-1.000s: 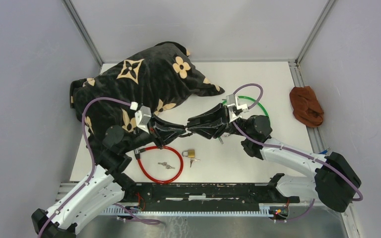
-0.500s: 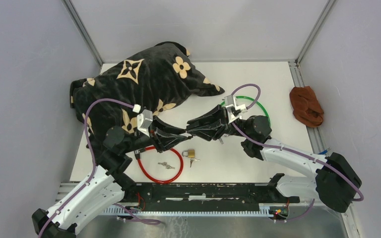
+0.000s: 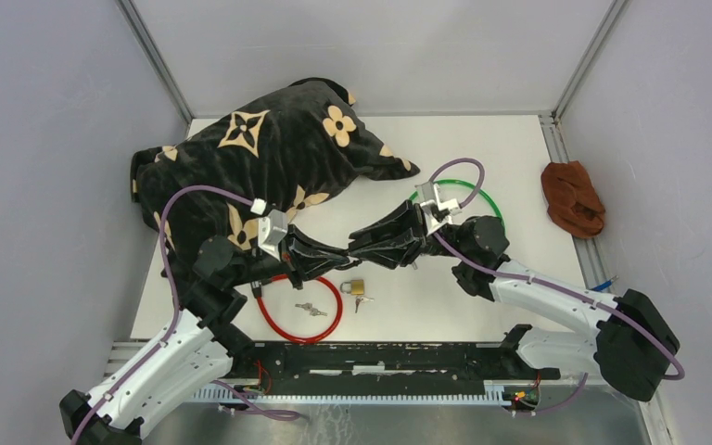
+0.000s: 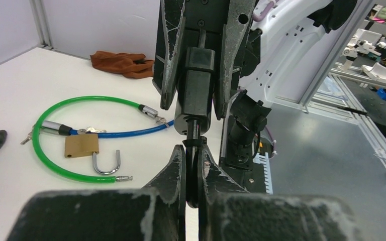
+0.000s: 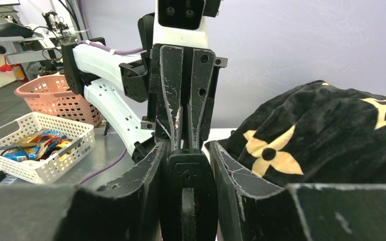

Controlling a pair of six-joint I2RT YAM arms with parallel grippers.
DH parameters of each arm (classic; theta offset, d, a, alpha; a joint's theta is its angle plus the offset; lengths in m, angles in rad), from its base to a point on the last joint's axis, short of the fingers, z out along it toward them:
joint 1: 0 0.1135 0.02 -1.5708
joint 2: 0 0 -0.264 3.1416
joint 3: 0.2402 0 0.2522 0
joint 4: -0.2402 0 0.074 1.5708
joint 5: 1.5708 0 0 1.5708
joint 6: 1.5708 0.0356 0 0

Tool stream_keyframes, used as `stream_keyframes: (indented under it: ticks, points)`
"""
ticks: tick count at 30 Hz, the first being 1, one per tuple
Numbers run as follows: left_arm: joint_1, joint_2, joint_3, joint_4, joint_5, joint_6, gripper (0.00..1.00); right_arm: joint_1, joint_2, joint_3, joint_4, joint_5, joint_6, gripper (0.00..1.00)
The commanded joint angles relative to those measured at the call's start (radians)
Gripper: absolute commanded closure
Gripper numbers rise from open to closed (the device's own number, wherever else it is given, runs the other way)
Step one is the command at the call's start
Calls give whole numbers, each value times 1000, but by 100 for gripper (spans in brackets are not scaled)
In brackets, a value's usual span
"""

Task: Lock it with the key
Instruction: Lock the lock.

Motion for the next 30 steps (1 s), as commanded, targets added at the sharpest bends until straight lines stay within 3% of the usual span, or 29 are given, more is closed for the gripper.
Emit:
stream_keyframes:
  ticks: [1, 4, 7, 11, 17, 27, 30]
  points:
    - [-11, -25, 23, 18, 30, 86, 98, -5, -28, 97, -125, 42, -115, 100]
    - [-12, -37, 29, 9, -54, 137, 98, -6, -27, 162, -353, -17, -244, 73]
    - [-10, -43, 37, 3, -51, 134, 98, -7, -35, 199, -521, -73, -348, 46]
    - [-9, -42, 39, -17, -21, 133, 98, -9, -58, 241, -705, -60, -451, 28]
    - [-10, -39, 47, -49, -26, 179, 98, -10, -92, 287, -892, -69, -577, 26]
    - [-10, -31, 49, -43, -23, 172, 98, -10, -71, 255, -870, -99, -536, 31]
    - [-9, -31, 46, -41, -23, 174, 98, -9, -66, 247, -859, -101, -524, 43]
